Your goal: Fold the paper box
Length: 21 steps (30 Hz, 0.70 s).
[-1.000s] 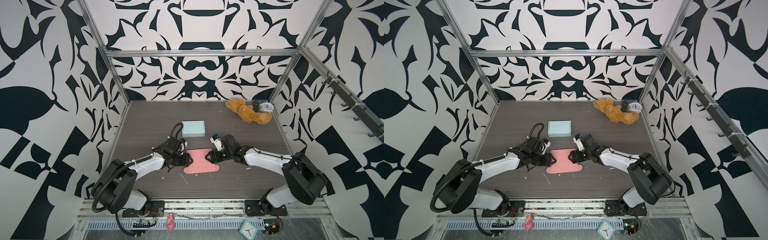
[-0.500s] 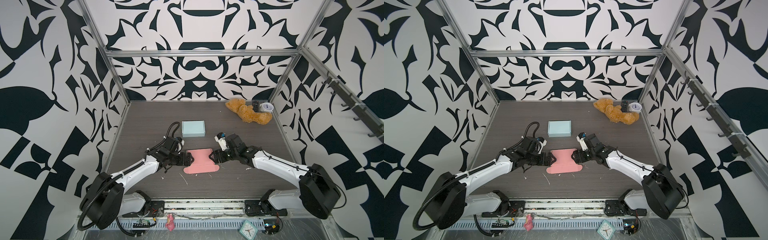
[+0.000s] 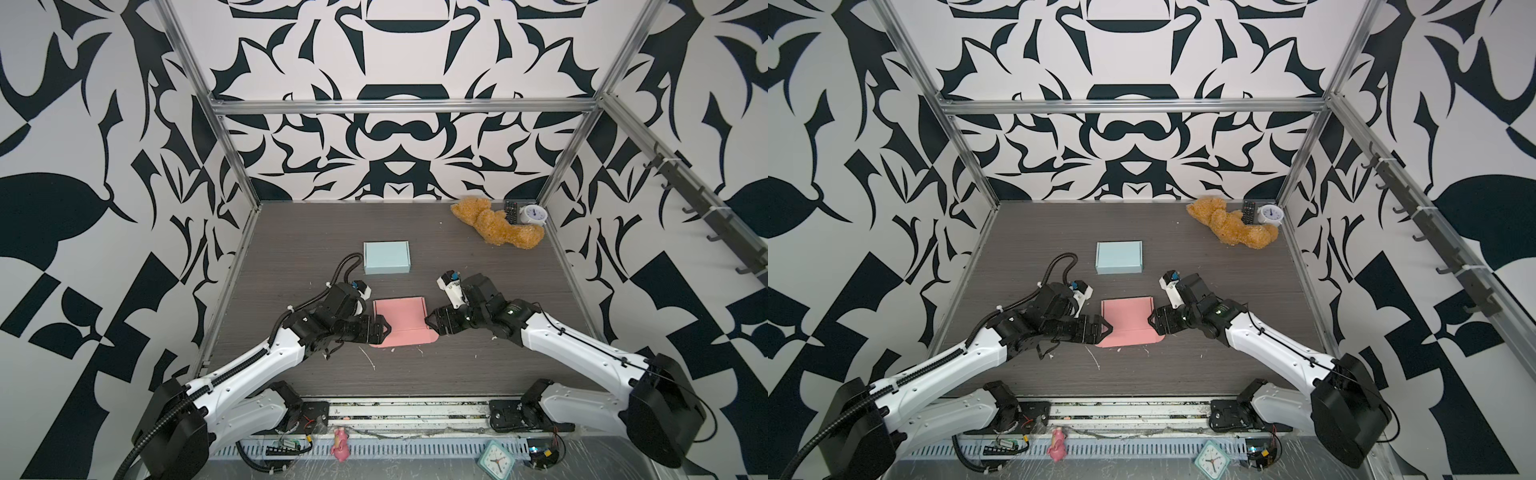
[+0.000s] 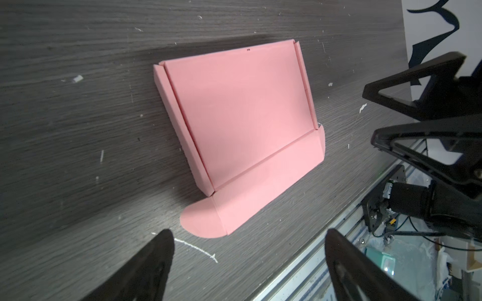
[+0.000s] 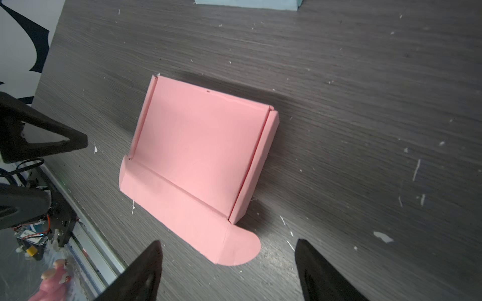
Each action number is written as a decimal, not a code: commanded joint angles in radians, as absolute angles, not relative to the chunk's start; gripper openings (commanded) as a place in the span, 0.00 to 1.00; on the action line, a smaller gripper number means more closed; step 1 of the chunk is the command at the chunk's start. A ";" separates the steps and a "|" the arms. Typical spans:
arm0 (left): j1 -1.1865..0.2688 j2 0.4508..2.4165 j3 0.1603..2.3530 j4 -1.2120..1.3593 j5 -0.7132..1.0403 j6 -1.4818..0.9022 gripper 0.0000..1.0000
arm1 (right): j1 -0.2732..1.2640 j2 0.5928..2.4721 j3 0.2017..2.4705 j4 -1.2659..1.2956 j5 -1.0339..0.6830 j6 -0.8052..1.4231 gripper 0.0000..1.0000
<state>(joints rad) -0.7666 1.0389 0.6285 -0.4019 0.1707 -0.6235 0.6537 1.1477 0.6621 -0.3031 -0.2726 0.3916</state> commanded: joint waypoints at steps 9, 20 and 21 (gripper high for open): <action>-0.845 1.041 0.608 -0.424 0.123 -0.708 0.87 | 0.715 1.104 0.625 -0.314 -0.288 0.449 0.78; -0.851 1.094 0.573 -0.332 0.142 -0.722 0.87 | 0.759 1.170 0.607 -0.239 -0.290 0.482 0.77; -0.851 1.100 0.572 -0.325 0.141 -0.722 0.87 | 0.762 1.175 0.607 -0.231 -0.288 0.485 0.77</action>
